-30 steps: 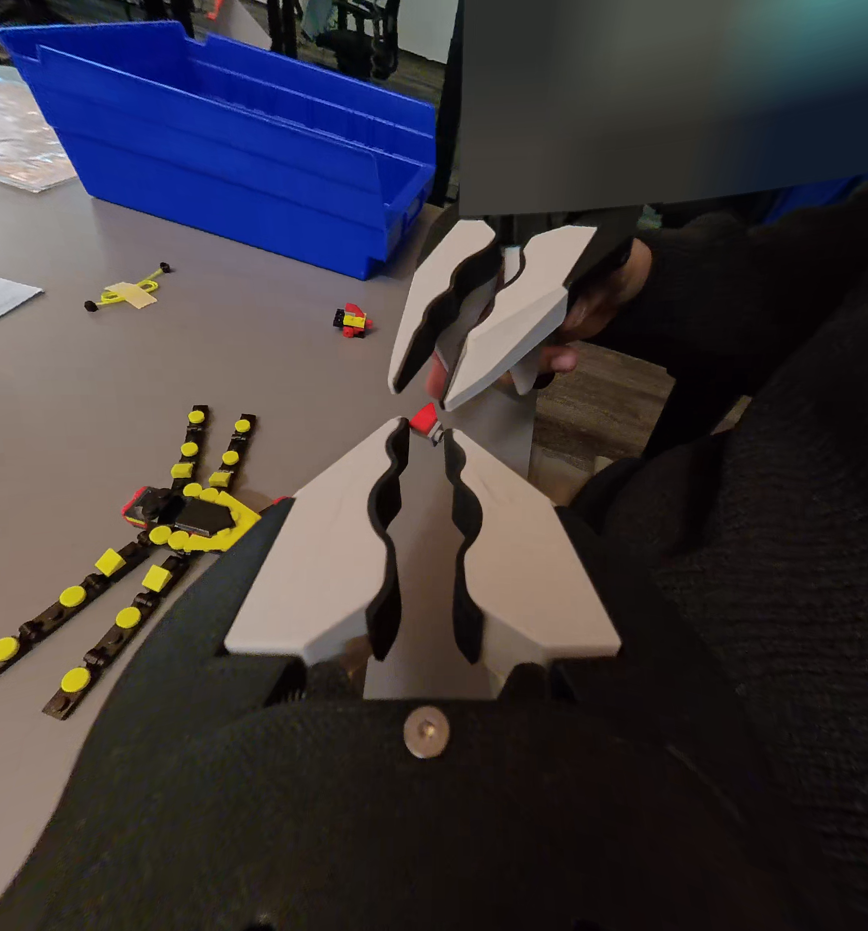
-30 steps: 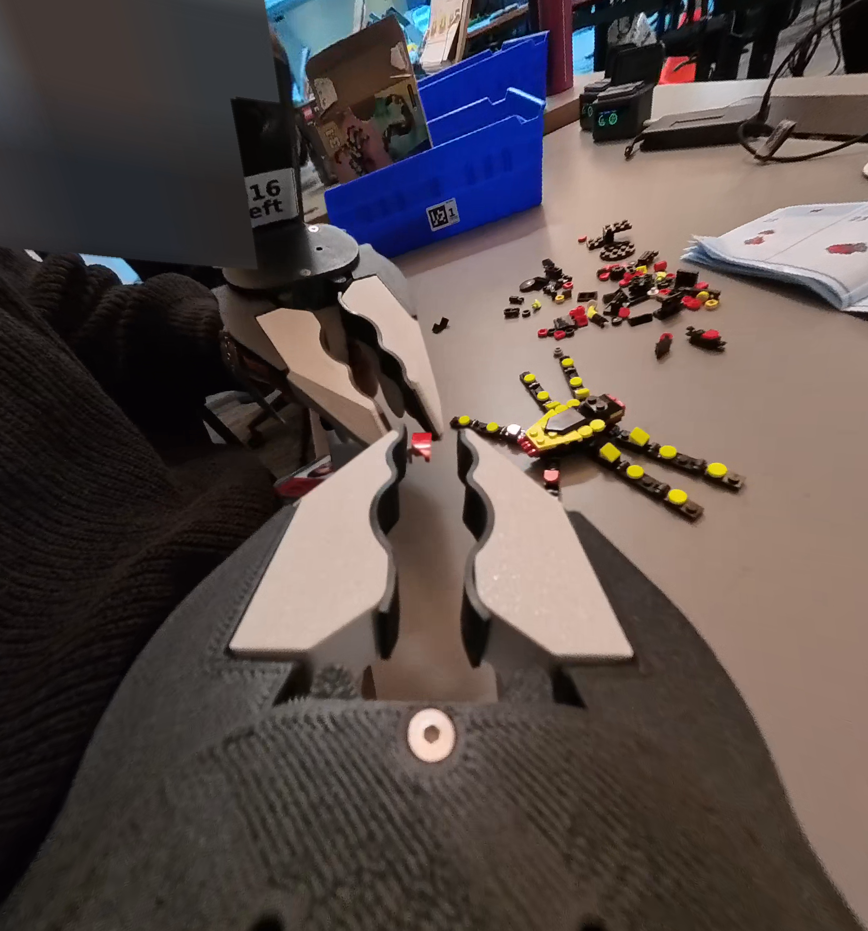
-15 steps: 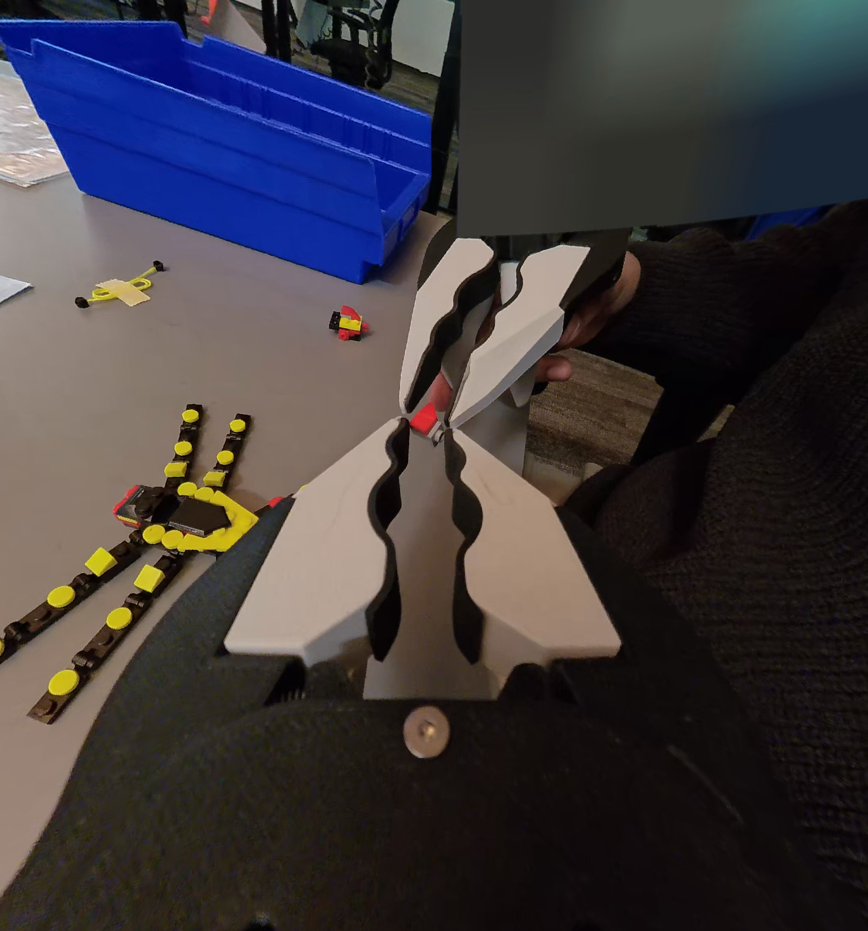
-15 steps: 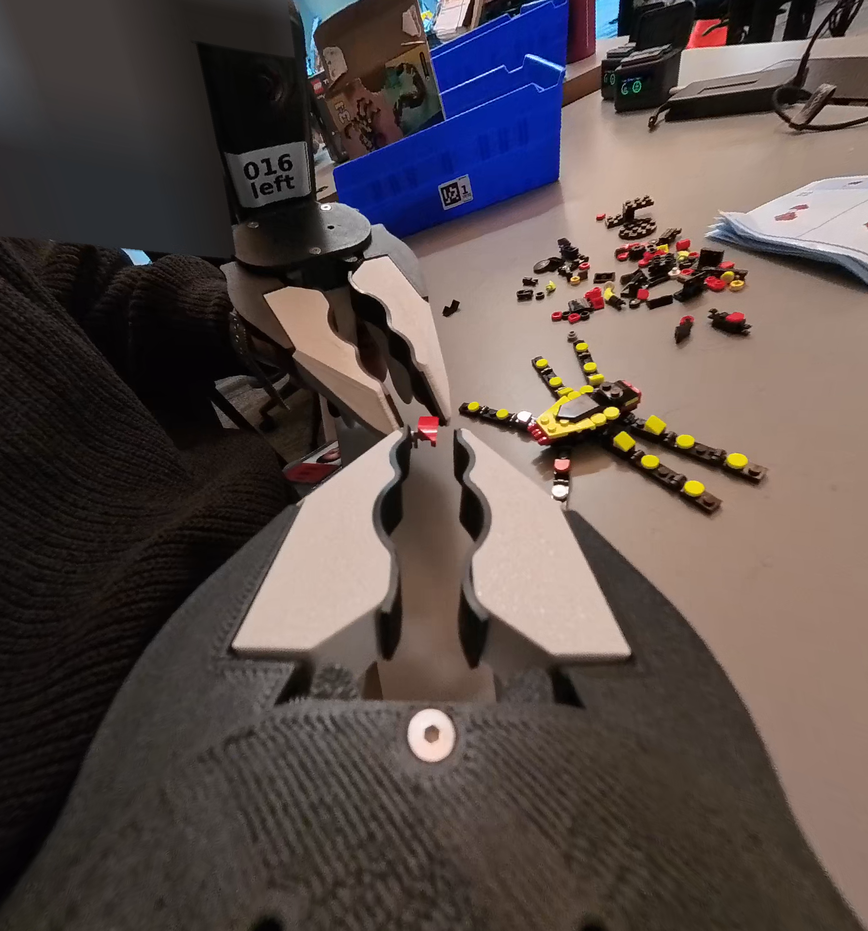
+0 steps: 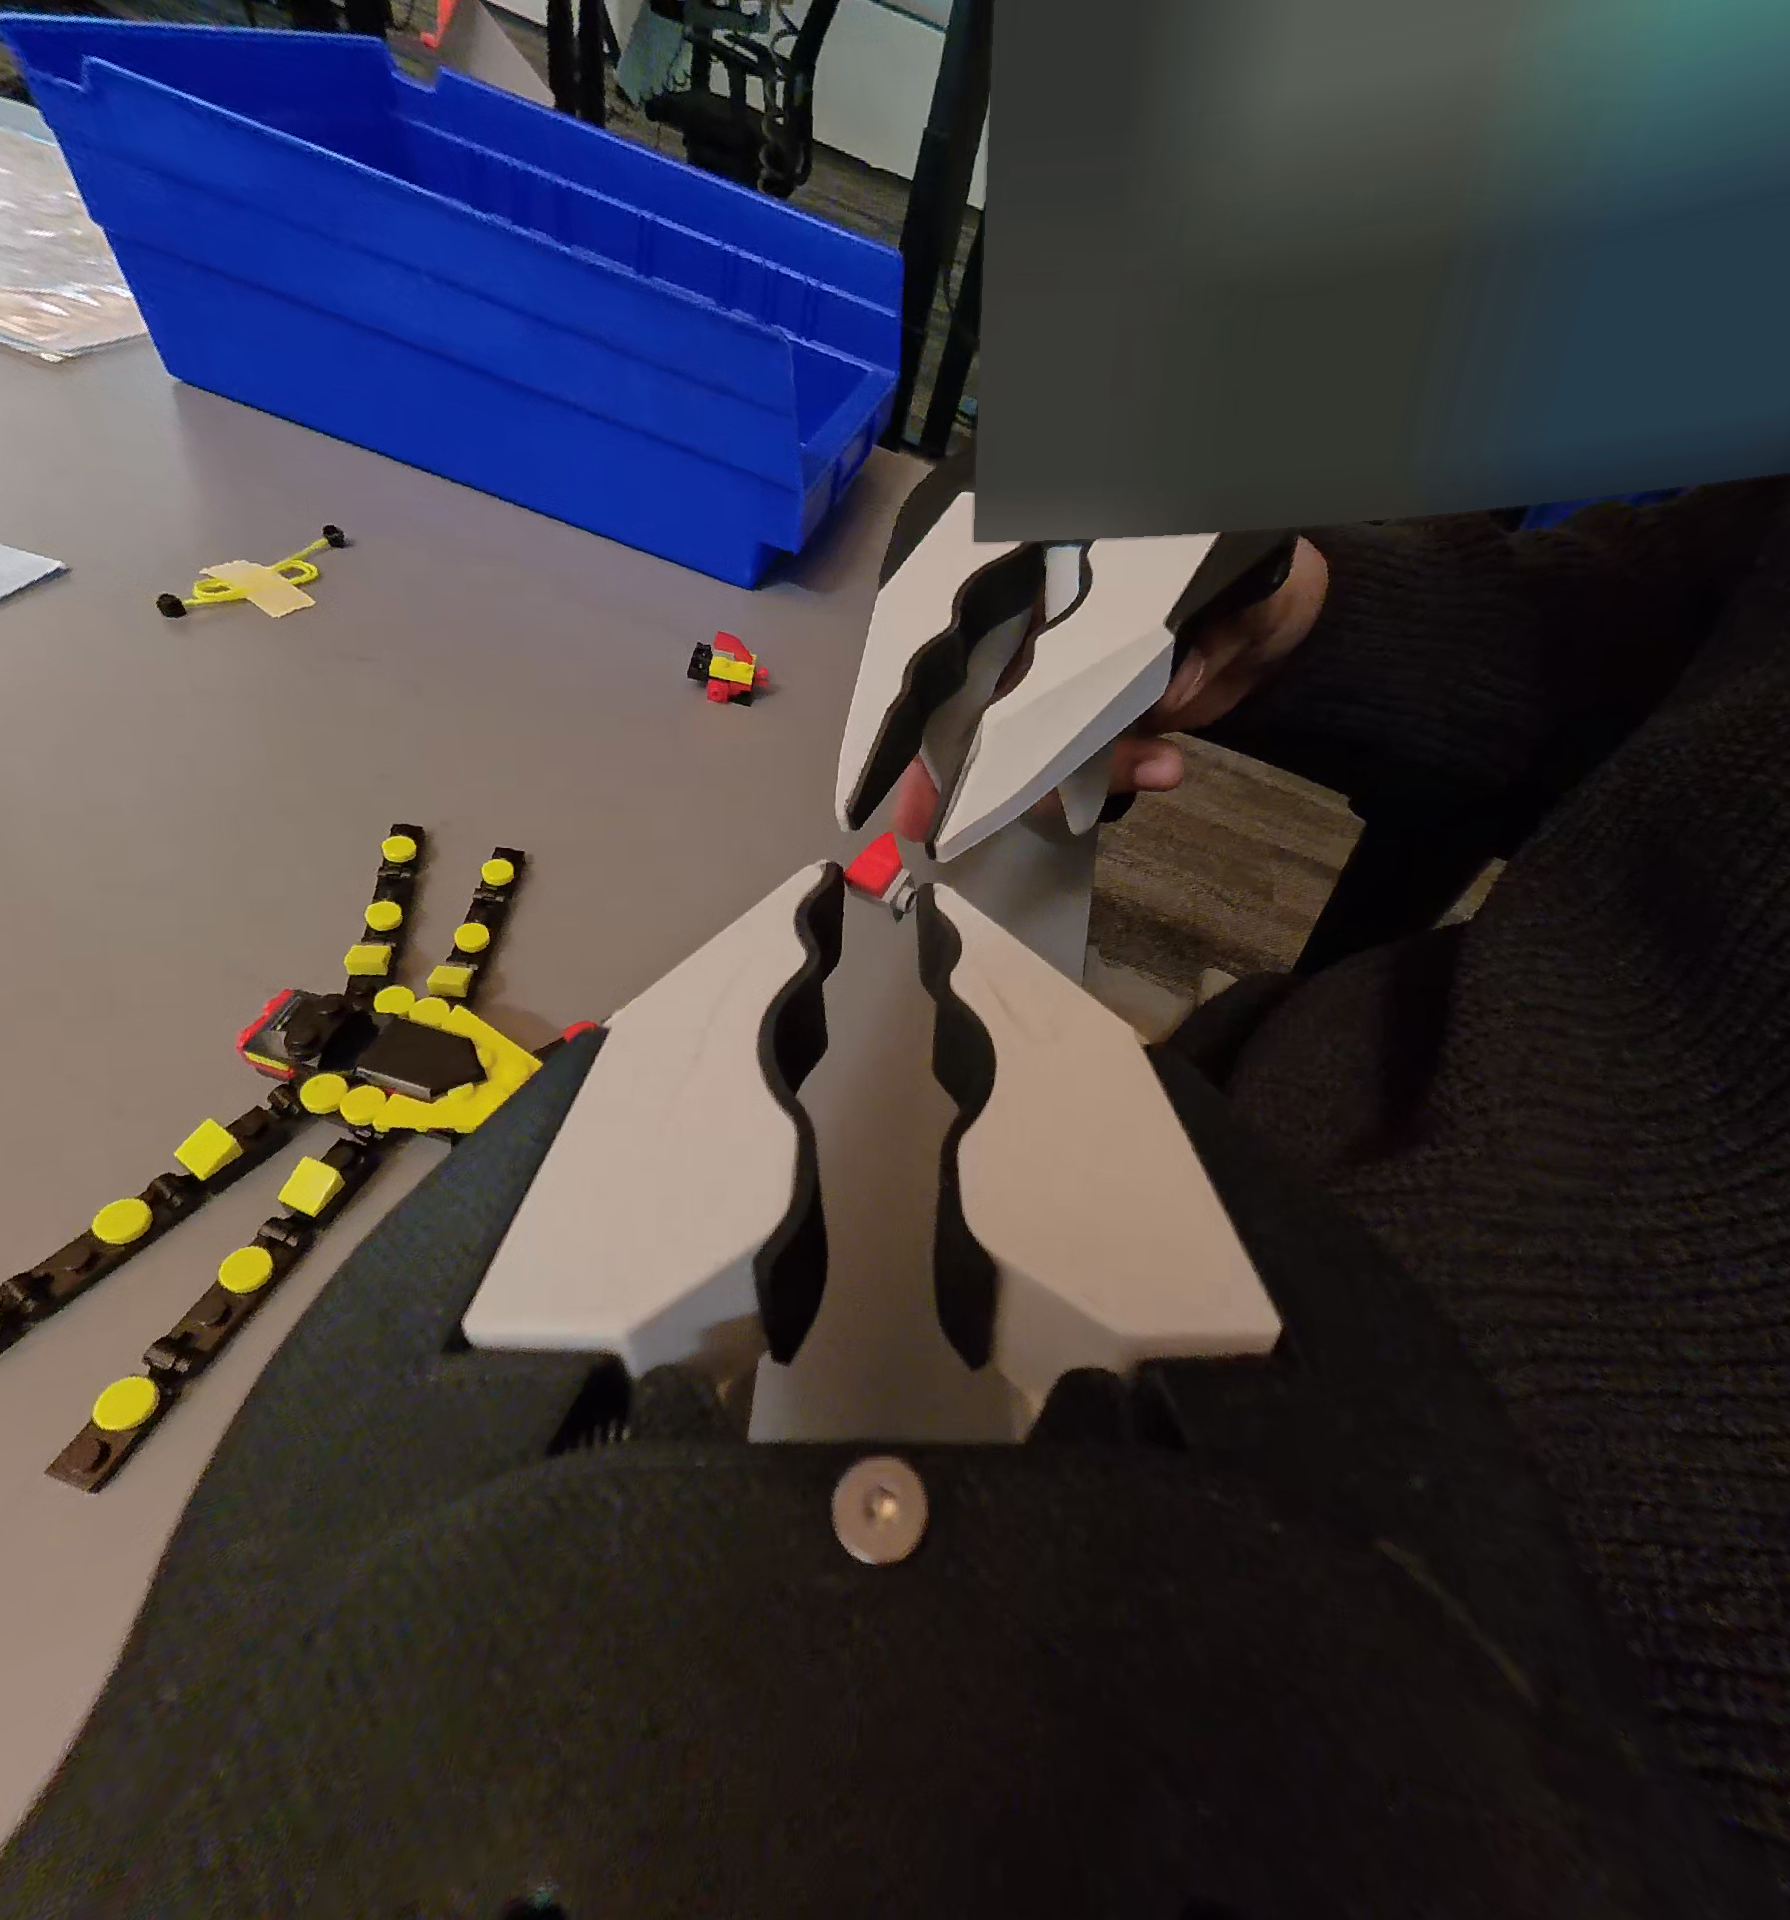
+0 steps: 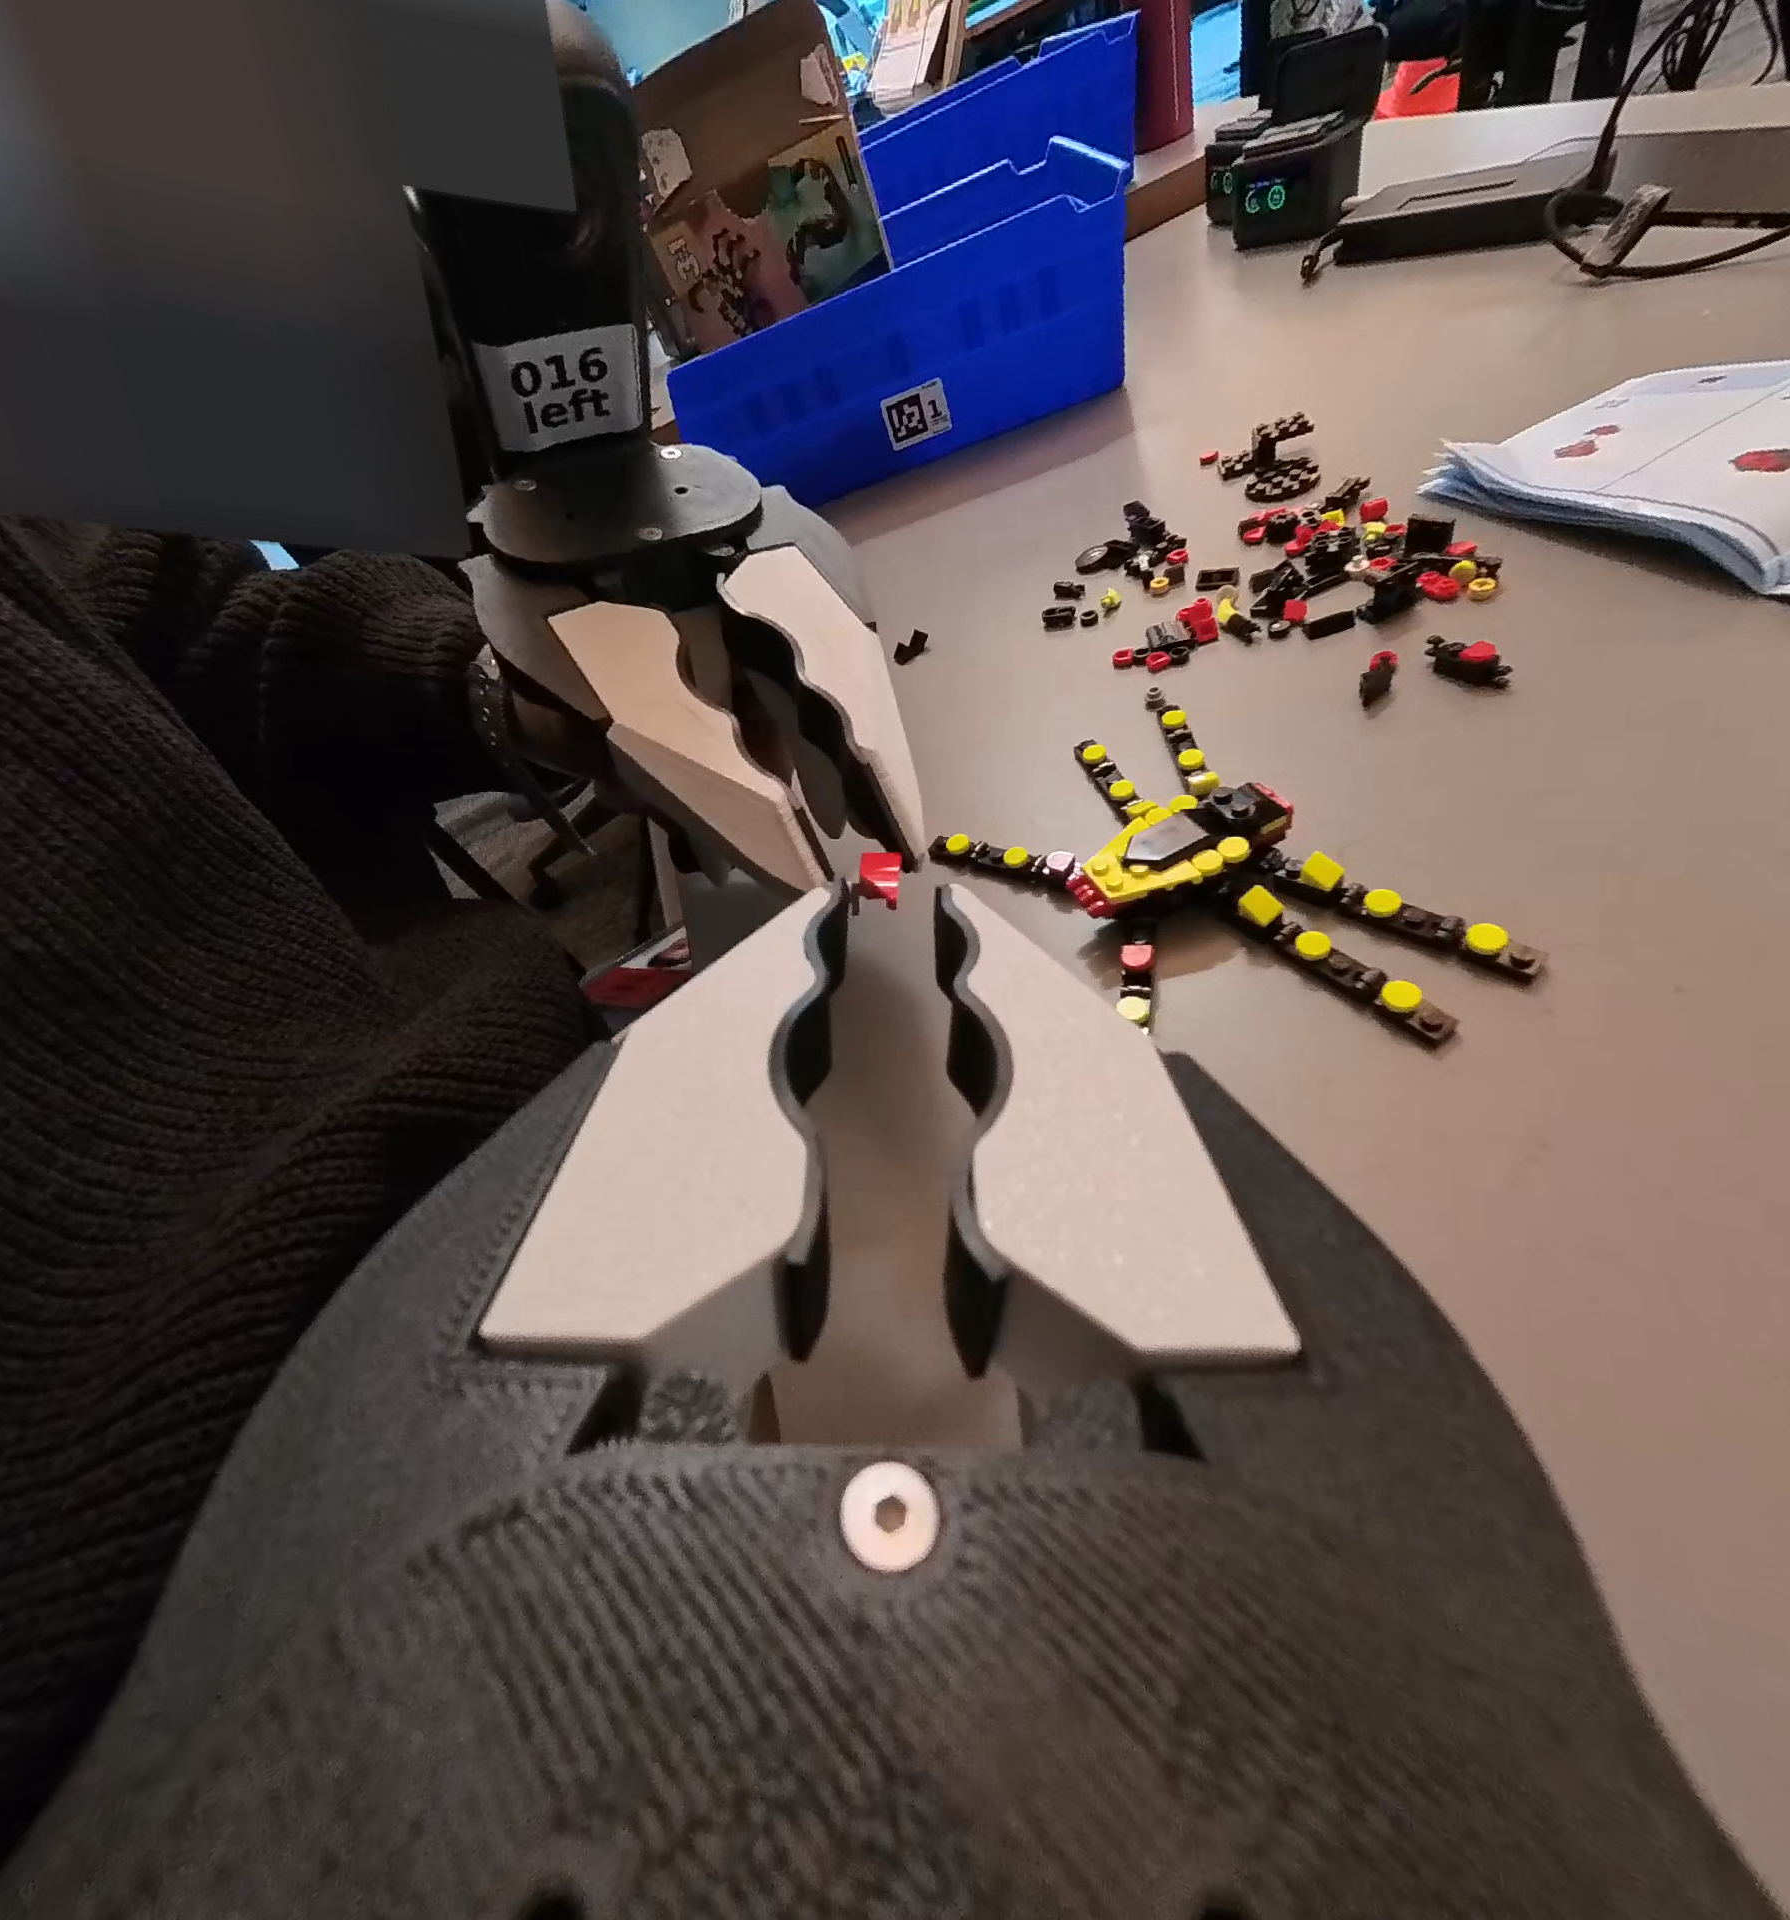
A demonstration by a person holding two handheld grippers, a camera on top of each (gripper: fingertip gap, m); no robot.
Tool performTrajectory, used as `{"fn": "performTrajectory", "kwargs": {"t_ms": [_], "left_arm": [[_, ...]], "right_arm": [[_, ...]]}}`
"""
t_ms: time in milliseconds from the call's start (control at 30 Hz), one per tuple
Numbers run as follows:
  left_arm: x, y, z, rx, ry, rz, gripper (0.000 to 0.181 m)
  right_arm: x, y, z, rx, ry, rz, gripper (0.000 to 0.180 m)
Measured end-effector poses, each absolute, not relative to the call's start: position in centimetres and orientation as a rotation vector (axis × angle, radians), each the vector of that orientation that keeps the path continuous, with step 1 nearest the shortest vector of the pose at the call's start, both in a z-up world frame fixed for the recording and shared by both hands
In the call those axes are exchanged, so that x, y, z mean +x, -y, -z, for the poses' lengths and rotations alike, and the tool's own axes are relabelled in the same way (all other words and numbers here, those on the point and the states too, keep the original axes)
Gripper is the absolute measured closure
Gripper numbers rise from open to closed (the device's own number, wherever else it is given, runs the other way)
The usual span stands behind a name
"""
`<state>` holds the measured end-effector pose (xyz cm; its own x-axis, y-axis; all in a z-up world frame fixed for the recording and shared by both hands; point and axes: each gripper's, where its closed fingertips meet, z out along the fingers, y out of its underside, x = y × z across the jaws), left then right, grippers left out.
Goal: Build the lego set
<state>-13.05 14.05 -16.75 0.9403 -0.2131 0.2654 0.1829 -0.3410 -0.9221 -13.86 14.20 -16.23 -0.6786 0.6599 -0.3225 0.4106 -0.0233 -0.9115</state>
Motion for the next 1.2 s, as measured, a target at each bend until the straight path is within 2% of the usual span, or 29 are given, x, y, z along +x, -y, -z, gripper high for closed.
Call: {"fn": "performTrajectory", "kwargs": {"t_ms": [1200], "left_arm": [[-9.6, -18.2, 16.5, -1.866, -0.257, 0.559, 0.169]], "right_arm": [[-10.4, -18.4, 16.1, -1.376, 1.776, -1.681, 0.168]]}}
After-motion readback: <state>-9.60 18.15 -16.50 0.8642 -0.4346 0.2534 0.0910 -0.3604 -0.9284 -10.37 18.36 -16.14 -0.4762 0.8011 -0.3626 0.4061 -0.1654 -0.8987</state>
